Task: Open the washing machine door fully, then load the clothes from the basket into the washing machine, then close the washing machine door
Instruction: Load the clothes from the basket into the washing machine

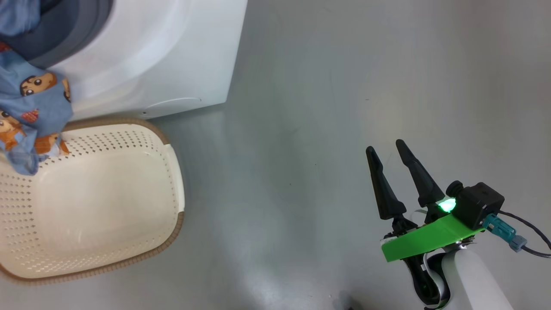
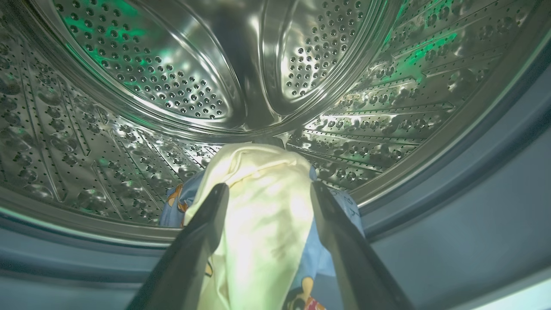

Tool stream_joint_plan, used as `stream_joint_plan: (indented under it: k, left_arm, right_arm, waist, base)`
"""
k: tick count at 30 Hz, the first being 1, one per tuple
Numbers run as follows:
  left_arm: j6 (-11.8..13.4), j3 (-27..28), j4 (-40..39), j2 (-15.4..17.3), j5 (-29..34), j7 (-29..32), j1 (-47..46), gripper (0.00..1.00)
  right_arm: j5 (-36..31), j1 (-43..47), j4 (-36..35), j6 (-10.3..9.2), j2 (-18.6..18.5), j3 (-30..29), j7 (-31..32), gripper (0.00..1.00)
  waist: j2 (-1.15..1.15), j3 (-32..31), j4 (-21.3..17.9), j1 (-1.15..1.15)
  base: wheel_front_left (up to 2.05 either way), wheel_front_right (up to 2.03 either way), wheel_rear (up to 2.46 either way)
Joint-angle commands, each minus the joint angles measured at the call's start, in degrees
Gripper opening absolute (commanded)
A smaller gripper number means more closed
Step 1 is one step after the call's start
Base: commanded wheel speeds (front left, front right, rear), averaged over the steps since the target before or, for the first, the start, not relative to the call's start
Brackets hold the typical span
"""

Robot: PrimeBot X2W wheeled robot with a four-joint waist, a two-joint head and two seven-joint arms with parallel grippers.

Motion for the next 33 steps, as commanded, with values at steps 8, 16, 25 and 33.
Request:
stream_joint_plan:
  k: [8, 16, 25, 33]
  left_arm:
    - [-0.08, -0.44, -3.02, 2.30, -3.18, -0.29, -0.17, 1.00]
    - [-0.08, 5.10, -10.01, 0.72, -2.61, -0.30, 5.41, 1.00]
    - [-0.08, 15.93, -20.59, -3.12, 2.23, -0.30, 15.01, 1.00]
    - [-0.08, 21.90, -29.15, -6.06, 7.36, -0.30, 25.81, 1.00]
  right_arm:
    - [-0.03, 0.34, -0.71, 0.09, 0.04, 1.14, -0.68, 1.00]
    - [-0.85, 0.28, -0.47, 0.09, 0.04, 0.20, -0.68, 1.00]
    - [-2.12, -0.10, -0.73, 0.09, 0.04, -1.87, -0.68, 1.00]
    - [-3.09, -0.40, -1.24, 0.09, -0.01, -3.47, -0.68, 1.00]
  waist:
    - [0.00, -0.92, 1.62, 0.00]
    - [0.00, -2.10, 3.80, 0.00]
    - [0.00, -2.55, 6.77, 0.00]
    - [0.00, -2.38, 8.99, 0.00]
  base:
    - [0.00, 0.00, 0.00]
    - [0.00, 0.00, 0.00]
    - [0.00, 0.00, 0.00]
    - [0.00, 0.00, 0.00]
